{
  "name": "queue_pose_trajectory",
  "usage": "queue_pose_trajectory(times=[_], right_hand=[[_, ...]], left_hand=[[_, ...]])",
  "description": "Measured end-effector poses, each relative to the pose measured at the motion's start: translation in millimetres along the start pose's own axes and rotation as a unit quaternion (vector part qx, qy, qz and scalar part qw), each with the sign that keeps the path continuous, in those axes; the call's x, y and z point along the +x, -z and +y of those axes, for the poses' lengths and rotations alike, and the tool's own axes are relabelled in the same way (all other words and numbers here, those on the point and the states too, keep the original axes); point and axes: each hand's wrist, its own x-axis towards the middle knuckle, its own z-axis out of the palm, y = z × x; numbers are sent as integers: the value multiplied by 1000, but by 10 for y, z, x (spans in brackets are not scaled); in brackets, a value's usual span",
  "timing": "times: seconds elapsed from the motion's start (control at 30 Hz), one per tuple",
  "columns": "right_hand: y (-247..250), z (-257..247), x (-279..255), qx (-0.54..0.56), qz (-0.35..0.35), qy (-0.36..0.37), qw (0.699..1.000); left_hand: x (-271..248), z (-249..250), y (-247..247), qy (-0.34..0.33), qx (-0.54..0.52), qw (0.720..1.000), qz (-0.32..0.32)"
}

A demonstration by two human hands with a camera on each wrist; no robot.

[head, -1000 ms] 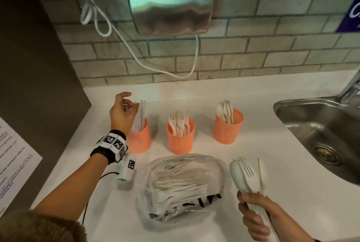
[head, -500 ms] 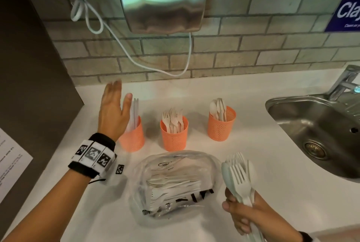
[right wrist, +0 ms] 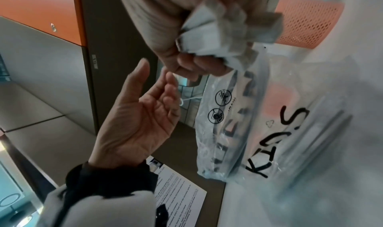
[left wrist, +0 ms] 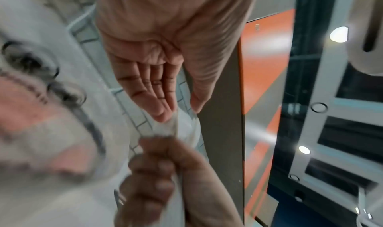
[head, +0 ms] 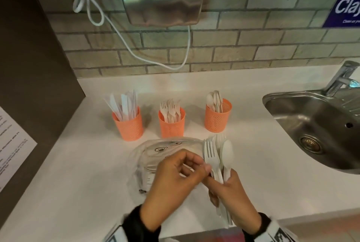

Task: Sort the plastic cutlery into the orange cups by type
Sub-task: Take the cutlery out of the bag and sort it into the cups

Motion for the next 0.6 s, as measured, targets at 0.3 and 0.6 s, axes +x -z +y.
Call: queue_pose_trajectory(times=[0.3,0.6], right_hand=[[-11,49,-97,5,6,-15,1000],[114,105,-148,77,-49,-54,994]], left_hand=[[-72,-141,-221,31,-70,997,12],[11,-82,-115,110,-369,920,65]])
